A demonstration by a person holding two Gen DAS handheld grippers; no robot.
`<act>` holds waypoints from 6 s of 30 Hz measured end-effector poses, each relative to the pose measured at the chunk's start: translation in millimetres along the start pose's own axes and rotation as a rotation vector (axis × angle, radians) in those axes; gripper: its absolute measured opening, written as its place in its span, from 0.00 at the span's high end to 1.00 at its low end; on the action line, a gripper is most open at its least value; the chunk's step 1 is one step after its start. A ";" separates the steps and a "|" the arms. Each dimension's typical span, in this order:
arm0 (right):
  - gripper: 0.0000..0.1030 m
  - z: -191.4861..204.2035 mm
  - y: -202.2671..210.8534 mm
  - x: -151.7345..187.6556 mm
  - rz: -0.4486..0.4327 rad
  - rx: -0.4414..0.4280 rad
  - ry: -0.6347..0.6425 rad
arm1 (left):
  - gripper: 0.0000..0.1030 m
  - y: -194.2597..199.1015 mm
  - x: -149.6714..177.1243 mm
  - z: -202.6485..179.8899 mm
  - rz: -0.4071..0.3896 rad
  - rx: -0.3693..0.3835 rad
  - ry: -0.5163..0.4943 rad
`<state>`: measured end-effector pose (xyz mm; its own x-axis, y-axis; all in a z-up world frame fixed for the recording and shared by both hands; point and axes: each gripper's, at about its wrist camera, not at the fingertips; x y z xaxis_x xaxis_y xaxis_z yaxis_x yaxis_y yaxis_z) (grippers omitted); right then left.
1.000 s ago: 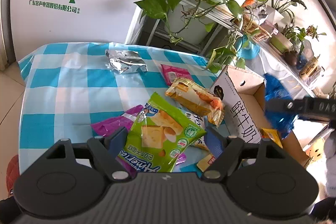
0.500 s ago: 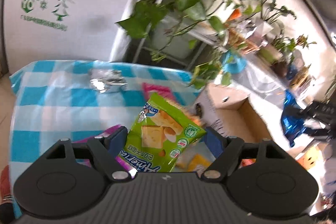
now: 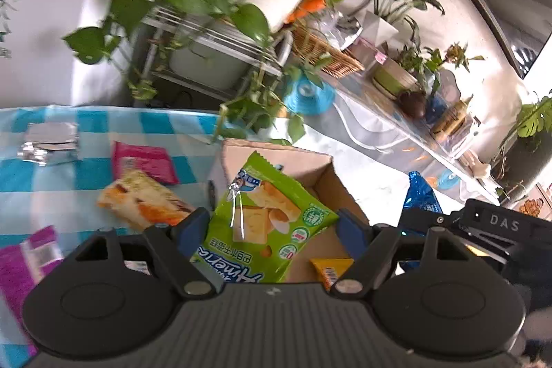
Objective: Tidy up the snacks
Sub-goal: 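Carry both packs over the cardboard box and open both grippers to drop them, then move both tools back over the table toward the croissant bag and purple bag, then grasp the yellow croissant bag with the right gripper while the left gripper lowers onto the purple bag, then lift the croissant bag with the right gripper while the left gripper grasps the purple bag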
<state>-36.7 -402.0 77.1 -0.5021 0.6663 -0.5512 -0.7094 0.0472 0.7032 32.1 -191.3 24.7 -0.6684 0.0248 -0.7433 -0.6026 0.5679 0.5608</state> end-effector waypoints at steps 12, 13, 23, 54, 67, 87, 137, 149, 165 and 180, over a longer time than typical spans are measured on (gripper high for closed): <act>0.27 -10.9 -2.5 -4.6 -0.008 0.032 -0.078 | 0.23 -49.1 -6.3 -31.9 0.050 -0.007 -0.043; 0.27 -12.1 -3.1 -5.0 -0.007 0.035 -0.083 | 0.23 -52.1 -7.4 -34.0 0.051 -0.006 -0.046; 0.17 -19.6 -5.5 -8.3 -0.011 0.046 -0.156 | 0.04 -49.9 -23.0 -45.8 0.049 -0.052 -0.107; 0.12 48.5 -18.6 17.7 0.027 -0.076 0.162 | 0.03 50.8 -22.0 100.4 0.071 -0.247 -0.088; 0.12 79.7 -31.1 36.1 0.094 -0.189 0.216 | 0.03 43.3 19.3 143.1 0.183 -0.337 0.018; 0.21 143.5 -118.4 55.9 0.276 -0.248 0.441 | 0.03 7.5 45.0 136.2 0.287 -0.436 -0.077; 0.13 172.8 -194.0 115.2 0.473 -0.002 0.512 | 0.00 19.4 66.2 168.7 0.353 -0.592 0.024; 0.10 179.9 -196.2 123.3 0.449 0.026 0.575 | 0.00 19.7 67.9 167.6 0.327 -0.615 0.034; 0.10 181.3 -197.8 131.2 0.420 0.058 0.661 | 0.00 18.5 65.9 164.5 0.333 -0.624 -0.003; 0.41 179.3 -190.2 126.3 0.398 0.063 0.666 | 0.19 20.0 63.8 159.6 0.307 -0.567 -0.033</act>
<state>123.5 -193.4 -45.8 -0.9186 0.0555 -0.3912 -0.3938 -0.0469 0.9180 46.9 -47.0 -69.7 -0.8387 0.1473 -0.5243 -0.5291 0.0080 0.8485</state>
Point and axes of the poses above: each gripper's, at about its wrist camera, not at the fingertips, and y roughly against the way its jaws point, z to its left, x to its underside, and after that the axes turned 8 degrees about -y, right-handed
